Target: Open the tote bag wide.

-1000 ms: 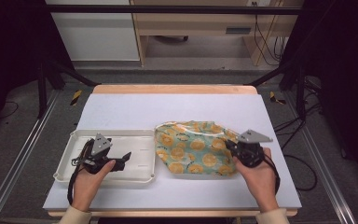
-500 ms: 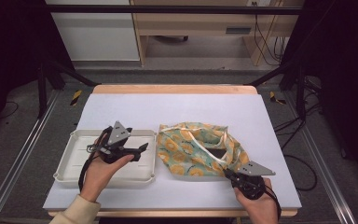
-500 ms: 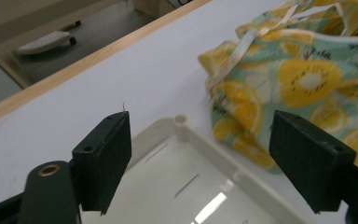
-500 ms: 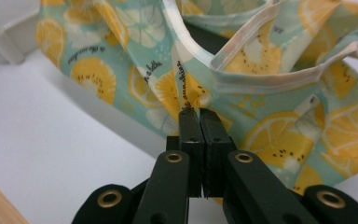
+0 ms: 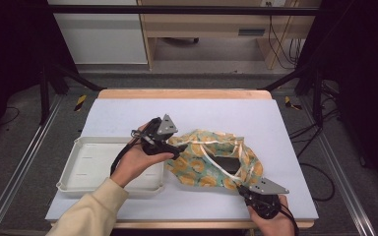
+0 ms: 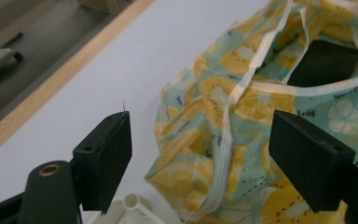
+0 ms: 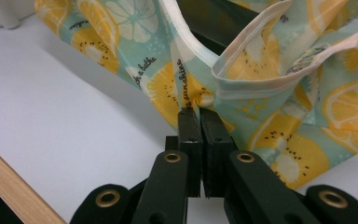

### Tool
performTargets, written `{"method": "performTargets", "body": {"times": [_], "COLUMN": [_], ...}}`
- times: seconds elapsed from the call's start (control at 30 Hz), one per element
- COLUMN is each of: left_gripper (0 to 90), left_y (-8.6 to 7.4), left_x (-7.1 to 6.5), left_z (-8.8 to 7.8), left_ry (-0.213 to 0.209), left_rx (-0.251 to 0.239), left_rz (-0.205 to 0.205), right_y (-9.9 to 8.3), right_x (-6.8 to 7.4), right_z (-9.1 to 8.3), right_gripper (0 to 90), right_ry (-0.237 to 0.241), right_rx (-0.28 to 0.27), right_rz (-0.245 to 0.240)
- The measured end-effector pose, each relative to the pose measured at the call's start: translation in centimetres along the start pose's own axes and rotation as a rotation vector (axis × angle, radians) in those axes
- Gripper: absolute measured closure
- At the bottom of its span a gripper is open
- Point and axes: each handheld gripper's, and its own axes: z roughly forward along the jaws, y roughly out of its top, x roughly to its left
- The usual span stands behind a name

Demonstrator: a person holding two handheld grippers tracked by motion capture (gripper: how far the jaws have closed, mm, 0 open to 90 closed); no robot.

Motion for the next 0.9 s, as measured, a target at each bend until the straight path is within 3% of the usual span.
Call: {"method": "performTargets", "body": {"times": [0.07, 0.13, 0.17, 0.2, 0.27, 0.37, 0.43, 0.5, 0.7, 0.73, 0.9], "left_gripper": [24.1, 27.7, 34.2, 41.5, 58.6, 77.9, 85.6, 88.4, 89.1, 89.2, 89.2], "left_y": [0.0, -0.1, -0.1, -0.1, -0.2, -0.4, -0.6, -1.3, -3.5, -4.6, -7.0], "left_x": [-0.1, -0.3, -0.3, -0.5, -0.6, -0.9, -1.1, -1.7, -3.4, -4.2, -5.2], "left_z": [0.9, 1.8, 1.8, 2.3, 2.5, 2.4, 2.1, 1.0, -1.2, -1.8, -2.6], "left_ry": [-0.013, -0.047, -0.047, -0.06, -0.062, -0.061, -0.065, -0.063, -0.09, -0.091, -0.092], "left_rx": [0.021, 0.074, 0.074, 0.116, 0.136, 0.137, 0.127, 0.077, 0.01, -0.024, -0.064], "left_rz": [0.015, 0.016, 0.016, 0.009, 0.001, 0.002, -0.001, -0.012, -0.029, -0.036, -0.07], "right_y": [0.0, -0.1, -0.1, -0.2, -0.3, -0.3, -0.4, -0.4, -0.4, -0.2, 0.6], "right_x": [0.1, 0.1, 0.1, 0.0, -0.2, -0.4, -0.4, -0.4, -0.5, -0.5, -0.3], "right_z": [0.0, -0.1, -0.1, -0.2, -0.4, -0.5, -0.5, -0.5, -0.4, -0.3, -0.9], "right_gripper": [88.5, 88.5, 88.5, 88.4, 88.5, 88.4, 88.1, 87.1, 71.5, 61.3, 38.4], "right_ry": [-0.002, -0.004, -0.004, -0.006, -0.005, -0.006, -0.007, -0.01, -0.016, -0.019, -0.044], "right_rx": [0.007, 0.006, 0.006, 0.008, 0.007, 0.0, 0.0, 0.003, 0.007, -0.002, -0.038], "right_rz": [-0.001, 0.0, 0.0, 0.004, 0.016, 0.02, 0.025, 0.027, 0.042, 0.043, 0.037]}}
